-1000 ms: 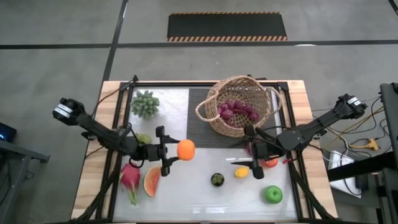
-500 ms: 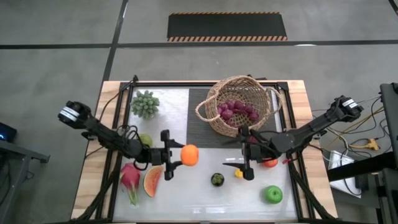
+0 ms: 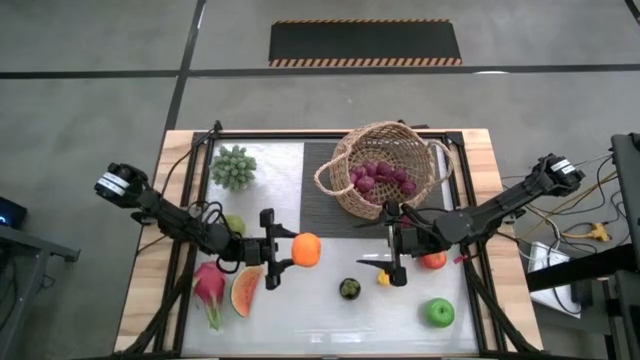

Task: Build produce basket
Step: Put the orange into the brown basket

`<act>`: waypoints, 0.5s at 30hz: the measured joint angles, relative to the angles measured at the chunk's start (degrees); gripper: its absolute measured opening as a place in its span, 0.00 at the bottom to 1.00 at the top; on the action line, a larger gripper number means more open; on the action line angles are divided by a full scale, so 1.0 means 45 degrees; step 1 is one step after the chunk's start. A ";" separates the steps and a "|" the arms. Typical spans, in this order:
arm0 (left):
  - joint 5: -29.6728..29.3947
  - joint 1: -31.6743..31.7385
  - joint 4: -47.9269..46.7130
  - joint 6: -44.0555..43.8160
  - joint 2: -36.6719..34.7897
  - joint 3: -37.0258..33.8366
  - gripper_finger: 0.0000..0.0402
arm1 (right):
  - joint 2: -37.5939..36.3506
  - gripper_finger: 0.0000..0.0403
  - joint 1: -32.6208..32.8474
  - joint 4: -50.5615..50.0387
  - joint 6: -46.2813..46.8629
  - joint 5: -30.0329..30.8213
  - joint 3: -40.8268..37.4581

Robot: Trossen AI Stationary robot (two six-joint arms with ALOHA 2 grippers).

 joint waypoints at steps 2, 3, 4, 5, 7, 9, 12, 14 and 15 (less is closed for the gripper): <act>0.0001 0.0019 0.0023 -0.0003 0.0000 0.0005 0.54 | 0.0000 0.85 -0.0012 0.0022 -0.0003 -0.0003 0.0000; 0.0011 0.0027 0.0055 -0.0007 0.0000 0.0005 0.54 | 0.0005 0.85 -0.0056 0.0159 -0.0005 -0.0005 0.0000; 0.0111 0.0055 0.0144 -0.0029 0.0002 0.0005 0.54 | 0.0100 0.85 -0.0123 0.0427 0.0000 -0.0033 0.0000; 0.0356 0.0118 0.0263 -0.0082 0.0044 0.0015 0.54 | 0.0235 0.85 -0.0214 0.0735 -0.0005 -0.0042 0.0008; 0.1021 0.0244 0.0424 -0.0118 0.0136 0.0024 0.54 | 0.0503 0.86 -0.0343 0.1119 -0.0144 -0.0100 0.0013; 0.1541 0.0352 0.0847 -0.0129 0.0373 0.0024 0.54 | 0.0902 0.86 -0.0485 0.1644 -0.0350 -0.0355 0.0010; 0.1628 0.0456 0.1476 -0.0093 0.0760 0.0082 0.54 | 0.1220 0.86 -0.0542 0.2028 -0.0452 -0.0447 0.0101; 0.1633 0.0568 0.1646 -0.0095 0.1003 0.0191 0.54 | 0.1370 0.86 -0.0602 0.2148 -0.0466 -0.0514 0.0337; 0.1633 0.0646 0.1647 -0.0100 0.1152 0.0281 0.54 | 0.1455 0.86 -0.0630 0.2097 -0.0466 -0.0602 0.0428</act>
